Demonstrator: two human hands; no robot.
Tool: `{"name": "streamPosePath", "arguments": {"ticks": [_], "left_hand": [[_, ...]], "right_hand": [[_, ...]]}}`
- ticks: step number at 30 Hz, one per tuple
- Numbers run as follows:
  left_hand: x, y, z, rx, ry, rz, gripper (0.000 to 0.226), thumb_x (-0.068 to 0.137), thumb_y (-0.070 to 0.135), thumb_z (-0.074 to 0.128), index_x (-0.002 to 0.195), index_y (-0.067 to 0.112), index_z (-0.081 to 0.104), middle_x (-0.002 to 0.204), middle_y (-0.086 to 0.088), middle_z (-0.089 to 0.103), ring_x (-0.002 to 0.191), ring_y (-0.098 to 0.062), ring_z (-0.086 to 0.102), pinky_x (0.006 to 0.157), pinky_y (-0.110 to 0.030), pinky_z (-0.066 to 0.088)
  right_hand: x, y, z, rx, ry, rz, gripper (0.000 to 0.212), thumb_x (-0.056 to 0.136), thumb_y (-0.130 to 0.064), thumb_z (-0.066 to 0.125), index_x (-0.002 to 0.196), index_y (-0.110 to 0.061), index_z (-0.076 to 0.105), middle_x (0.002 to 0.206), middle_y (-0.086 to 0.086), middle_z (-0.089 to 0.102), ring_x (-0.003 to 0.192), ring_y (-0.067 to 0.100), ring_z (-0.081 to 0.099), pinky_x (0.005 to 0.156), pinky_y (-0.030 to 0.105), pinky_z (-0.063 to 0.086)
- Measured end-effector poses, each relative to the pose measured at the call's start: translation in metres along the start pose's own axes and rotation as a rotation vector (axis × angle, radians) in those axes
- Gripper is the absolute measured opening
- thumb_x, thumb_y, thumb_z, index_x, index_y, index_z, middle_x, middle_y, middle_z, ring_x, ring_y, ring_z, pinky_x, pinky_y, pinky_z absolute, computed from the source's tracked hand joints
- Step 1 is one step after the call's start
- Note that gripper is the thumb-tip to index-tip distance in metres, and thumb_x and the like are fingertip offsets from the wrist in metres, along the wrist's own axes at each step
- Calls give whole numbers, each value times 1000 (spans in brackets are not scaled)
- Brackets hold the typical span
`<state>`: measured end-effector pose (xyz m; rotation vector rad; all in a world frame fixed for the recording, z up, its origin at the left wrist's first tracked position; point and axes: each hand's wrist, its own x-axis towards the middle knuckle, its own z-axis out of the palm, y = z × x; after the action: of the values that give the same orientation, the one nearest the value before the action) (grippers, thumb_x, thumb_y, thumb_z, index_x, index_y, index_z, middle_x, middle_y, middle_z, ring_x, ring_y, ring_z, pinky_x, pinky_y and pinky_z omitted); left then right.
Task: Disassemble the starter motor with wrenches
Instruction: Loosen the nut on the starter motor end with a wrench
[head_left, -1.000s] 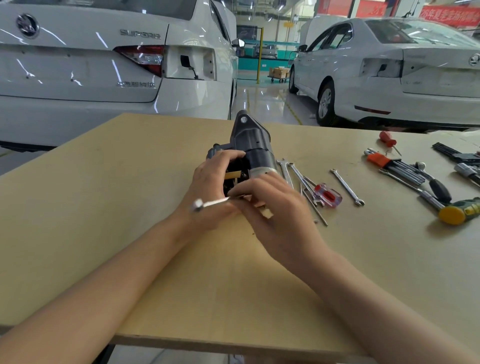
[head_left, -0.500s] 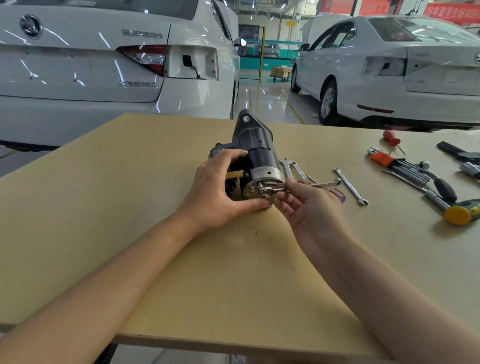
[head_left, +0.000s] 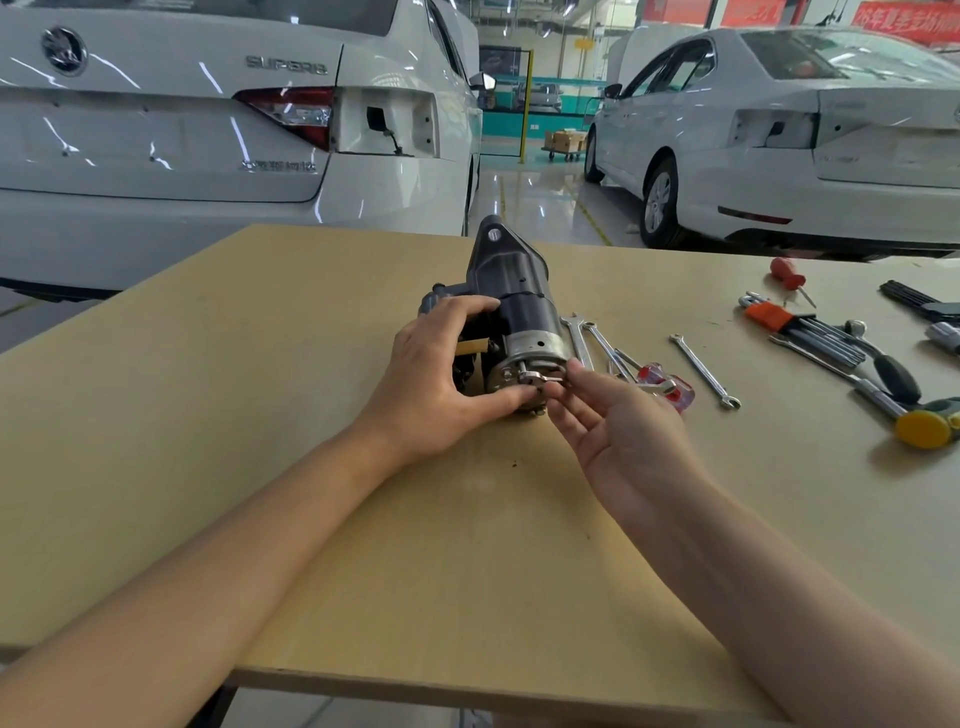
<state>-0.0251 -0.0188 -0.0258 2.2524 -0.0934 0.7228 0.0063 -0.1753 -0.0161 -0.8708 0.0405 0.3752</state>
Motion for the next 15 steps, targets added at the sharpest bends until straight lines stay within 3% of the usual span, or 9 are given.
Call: {"name": "streamPosePath", "arguments": {"ticks": [5, 8, 10, 12, 15], "left_hand": [[0, -2, 0, -6, -4, -21, 81, 62, 58, 72, 131, 23, 48, 127, 8, 55, 123, -16, 51, 108, -47, 39], [0, -1, 0, -26, -11, -29, 82, 61, 62, 68, 131, 23, 48, 128, 7, 55, 124, -18, 51, 108, -47, 39], [0, -1, 0, -23, -12, -22, 81, 61, 60, 70, 131, 23, 49, 127, 8, 55, 123, -17, 51, 108, -47, 39], [-1, 1, 0, -3, -15, -21, 81, 62, 62, 69, 130, 25, 48, 127, 10, 53, 122, -15, 51, 109, -47, 38], [-1, 5, 1, -3, -10, -30, 80, 63, 66, 65, 130, 25, 48, 127, 12, 52, 122, -15, 49, 108, -48, 38]], "right_hand": [[2, -2, -1, -38, 82, -25, 7, 89, -2, 63, 86, 4, 59, 60, 8, 62, 45, 12, 62, 45, 19, 50], [7, -6, -2, 91, 183, -24, 14, 97, -5, 51, 83, -2, 51, 67, 12, 53, 39, 14, 59, 41, 20, 49], [7, -8, -1, 75, 161, -85, 12, 99, -5, 48, 87, -3, 50, 68, 11, 53, 40, 14, 59, 41, 20, 48], [5, -12, 3, -88, 79, -266, 11, 98, -7, 52, 87, -5, 53, 63, 7, 54, 43, 13, 59, 45, 21, 49], [-3, -21, 20, -550, -120, -679, 11, 94, -10, 59, 84, -15, 59, 61, -2, 61, 51, 12, 57, 51, 27, 50]]}}
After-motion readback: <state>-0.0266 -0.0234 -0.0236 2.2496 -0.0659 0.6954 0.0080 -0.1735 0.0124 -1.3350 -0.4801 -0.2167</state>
